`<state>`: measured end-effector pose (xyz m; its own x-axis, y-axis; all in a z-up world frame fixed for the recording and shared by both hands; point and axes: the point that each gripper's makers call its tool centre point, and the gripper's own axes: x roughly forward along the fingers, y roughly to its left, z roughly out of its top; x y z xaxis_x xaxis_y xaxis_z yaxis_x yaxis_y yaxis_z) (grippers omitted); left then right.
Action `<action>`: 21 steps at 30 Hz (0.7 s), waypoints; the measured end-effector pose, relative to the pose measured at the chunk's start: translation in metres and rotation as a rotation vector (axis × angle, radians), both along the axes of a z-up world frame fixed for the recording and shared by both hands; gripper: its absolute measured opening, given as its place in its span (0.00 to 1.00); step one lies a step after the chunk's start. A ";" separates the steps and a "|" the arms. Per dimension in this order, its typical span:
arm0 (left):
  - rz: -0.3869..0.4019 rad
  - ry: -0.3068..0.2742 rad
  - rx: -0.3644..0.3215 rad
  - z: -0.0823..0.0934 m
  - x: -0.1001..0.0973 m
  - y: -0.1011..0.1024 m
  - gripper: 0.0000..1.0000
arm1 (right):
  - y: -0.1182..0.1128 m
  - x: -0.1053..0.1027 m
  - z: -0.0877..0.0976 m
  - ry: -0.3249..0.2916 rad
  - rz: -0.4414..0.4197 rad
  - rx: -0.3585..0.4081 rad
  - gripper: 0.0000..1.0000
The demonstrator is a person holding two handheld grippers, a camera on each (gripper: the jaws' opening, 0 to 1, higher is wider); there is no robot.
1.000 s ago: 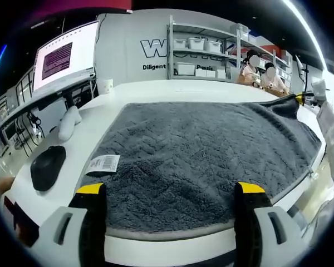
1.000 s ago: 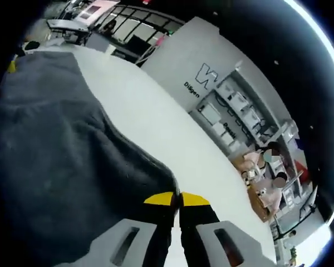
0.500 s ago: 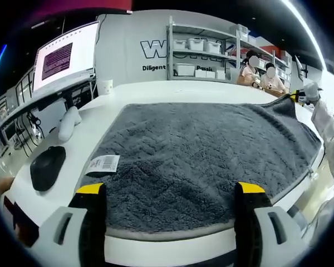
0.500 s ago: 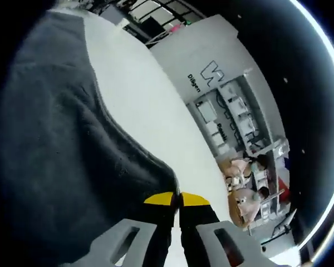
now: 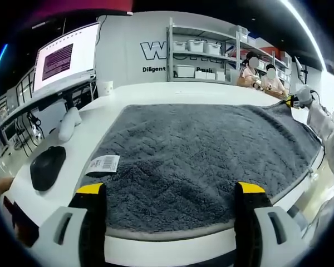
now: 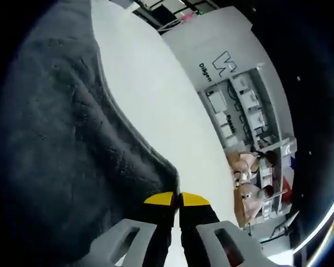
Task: Open the folded towel by lifting each exposed corner and separating the folded layers until the towel lies flat within the target outline without major curled edges
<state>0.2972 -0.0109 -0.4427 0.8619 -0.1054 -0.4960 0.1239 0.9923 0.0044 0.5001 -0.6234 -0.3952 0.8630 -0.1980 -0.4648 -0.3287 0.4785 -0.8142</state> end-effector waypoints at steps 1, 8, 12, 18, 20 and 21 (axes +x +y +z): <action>0.000 0.000 0.000 0.000 0.000 0.000 0.94 | 0.000 0.002 -0.003 0.003 0.000 0.000 0.00; 0.000 0.002 0.001 0.000 0.000 0.000 0.94 | -0.004 0.009 -0.022 0.040 -0.005 0.024 0.00; 0.000 0.002 0.000 0.000 0.000 0.000 0.94 | -0.007 0.012 -0.030 0.057 -0.008 0.063 0.00; 0.000 -0.001 -0.001 0.000 0.000 0.000 0.94 | -0.009 0.014 -0.039 0.079 -0.015 0.126 0.00; 0.000 -0.005 -0.001 0.000 0.000 0.000 0.94 | -0.010 0.014 -0.043 0.088 -0.021 0.144 0.00; 0.000 -0.006 -0.002 0.000 0.000 0.000 0.94 | -0.010 0.014 -0.043 0.091 -0.018 0.146 0.00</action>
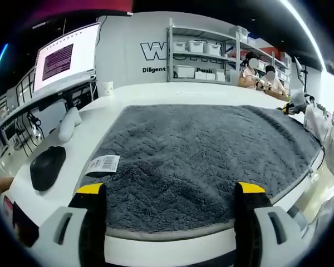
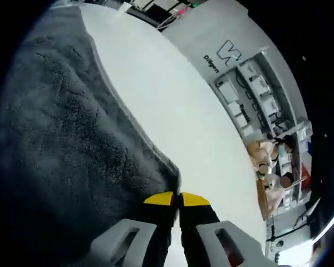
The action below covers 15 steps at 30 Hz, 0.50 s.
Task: Open the folded towel by lifting each exposed corner and separating the folded layers until the towel lies flat within the target outline without major curled edges
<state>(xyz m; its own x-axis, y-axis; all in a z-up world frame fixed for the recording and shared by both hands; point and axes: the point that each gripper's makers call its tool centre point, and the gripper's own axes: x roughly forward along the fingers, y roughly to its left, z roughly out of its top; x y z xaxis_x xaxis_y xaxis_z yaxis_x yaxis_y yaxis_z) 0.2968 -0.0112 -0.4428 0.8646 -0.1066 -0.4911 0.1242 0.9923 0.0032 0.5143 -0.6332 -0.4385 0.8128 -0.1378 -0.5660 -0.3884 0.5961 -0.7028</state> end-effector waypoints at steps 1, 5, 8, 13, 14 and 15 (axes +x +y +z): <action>0.000 0.000 0.000 0.000 0.000 0.000 0.94 | 0.001 -0.001 -0.001 0.002 0.000 0.003 0.00; 0.000 0.000 0.000 0.000 0.000 0.000 0.94 | -0.001 0.000 -0.003 0.008 -0.010 0.023 0.00; 0.001 0.000 0.001 0.000 0.000 0.000 0.95 | -0.002 0.001 -0.004 0.010 -0.018 0.034 0.00; 0.002 -0.001 0.000 0.000 -0.001 0.000 0.95 | -0.004 0.001 -0.002 0.000 -0.052 0.045 0.00; 0.001 -0.001 0.000 0.000 0.000 0.000 0.95 | -0.006 0.002 0.000 -0.012 -0.069 0.050 0.02; 0.001 -0.002 0.000 0.000 -0.001 0.000 0.95 | -0.009 0.002 0.004 -0.032 -0.085 0.044 0.07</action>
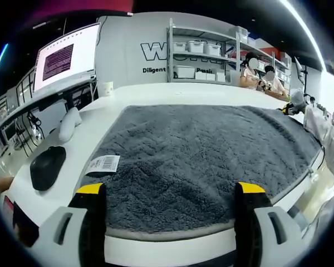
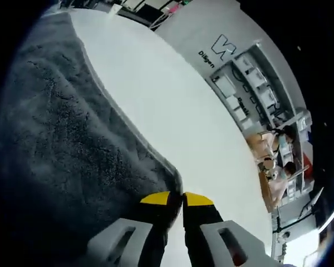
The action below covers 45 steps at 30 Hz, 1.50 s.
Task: Open the folded towel by lifting each exposed corner and separating the folded layers until the towel lies flat within the target outline without major curled edges
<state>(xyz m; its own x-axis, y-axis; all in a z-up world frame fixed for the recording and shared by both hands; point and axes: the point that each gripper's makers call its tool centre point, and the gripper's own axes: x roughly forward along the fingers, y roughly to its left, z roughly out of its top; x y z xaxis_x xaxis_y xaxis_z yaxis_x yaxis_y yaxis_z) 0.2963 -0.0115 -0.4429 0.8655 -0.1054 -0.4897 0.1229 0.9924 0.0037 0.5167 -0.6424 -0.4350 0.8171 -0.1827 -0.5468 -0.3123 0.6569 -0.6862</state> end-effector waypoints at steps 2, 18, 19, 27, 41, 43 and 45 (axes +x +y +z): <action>0.001 -0.001 0.000 0.000 0.000 0.000 0.95 | -0.003 0.000 0.004 -0.013 -0.019 0.001 0.14; 0.002 -0.003 0.000 0.000 0.001 -0.001 0.95 | -0.050 -0.041 0.040 -0.078 -0.209 0.078 0.67; 0.002 -0.003 0.000 0.000 0.001 -0.001 0.95 | -0.052 -0.045 0.041 -0.076 -0.218 0.089 0.69; 0.001 0.003 0.001 0.000 0.001 -0.001 0.95 | -0.056 -0.086 0.049 -0.046 -0.241 0.184 0.84; -0.010 -0.013 0.027 0.004 0.000 0.002 0.99 | -0.032 -0.162 0.054 0.010 -0.168 0.253 0.99; -0.015 -0.034 0.031 0.012 -0.001 0.001 0.99 | -0.028 -0.172 0.056 0.009 -0.160 0.275 0.99; -0.016 -0.057 0.016 0.019 0.000 0.001 0.99 | -0.024 -0.182 0.057 0.007 -0.152 0.302 0.99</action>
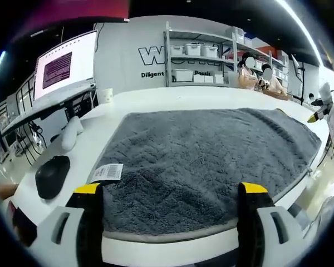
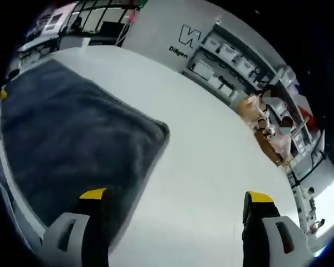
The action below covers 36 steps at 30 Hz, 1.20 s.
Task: Open the folded towel by lifting each exposed corner and separating the folded layers until the towel lies flat within the target outline without major curled edges
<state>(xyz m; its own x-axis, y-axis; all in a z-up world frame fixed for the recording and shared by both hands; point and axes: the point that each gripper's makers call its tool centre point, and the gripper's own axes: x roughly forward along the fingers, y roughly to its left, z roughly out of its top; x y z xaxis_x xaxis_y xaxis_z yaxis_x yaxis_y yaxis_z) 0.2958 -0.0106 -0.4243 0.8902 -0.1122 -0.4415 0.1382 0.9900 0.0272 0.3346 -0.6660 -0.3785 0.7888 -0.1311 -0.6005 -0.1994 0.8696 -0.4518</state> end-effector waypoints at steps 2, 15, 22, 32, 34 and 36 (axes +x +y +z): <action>-0.003 -0.009 -0.015 0.003 -0.001 -0.001 0.99 | 0.005 -0.009 0.000 -0.007 0.002 0.037 0.98; -0.012 -0.017 -0.027 0.009 -0.002 -0.006 0.99 | 0.052 -0.071 -0.031 0.112 0.098 0.189 0.72; -0.022 -0.018 -0.046 0.008 0.000 -0.013 0.99 | 0.066 -0.092 -0.042 0.126 0.138 0.239 0.57; -0.021 -0.035 -0.047 0.007 0.009 -0.022 0.99 | 0.082 -0.095 -0.046 0.091 0.161 0.337 0.30; -0.026 -0.033 -0.045 0.006 0.010 -0.025 0.99 | 0.084 -0.095 -0.048 0.096 0.168 0.343 0.25; -0.027 -0.029 -0.044 0.003 0.012 -0.027 0.99 | 0.087 -0.094 -0.050 0.100 0.177 0.343 0.22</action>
<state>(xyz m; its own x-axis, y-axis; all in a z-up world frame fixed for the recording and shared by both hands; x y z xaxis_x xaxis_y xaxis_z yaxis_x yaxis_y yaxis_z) 0.3082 -0.0378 -0.4213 0.8992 -0.1548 -0.4092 0.1644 0.9863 -0.0117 0.2402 -0.5791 -0.4284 0.7165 0.2226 -0.6611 -0.3877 0.9149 -0.1121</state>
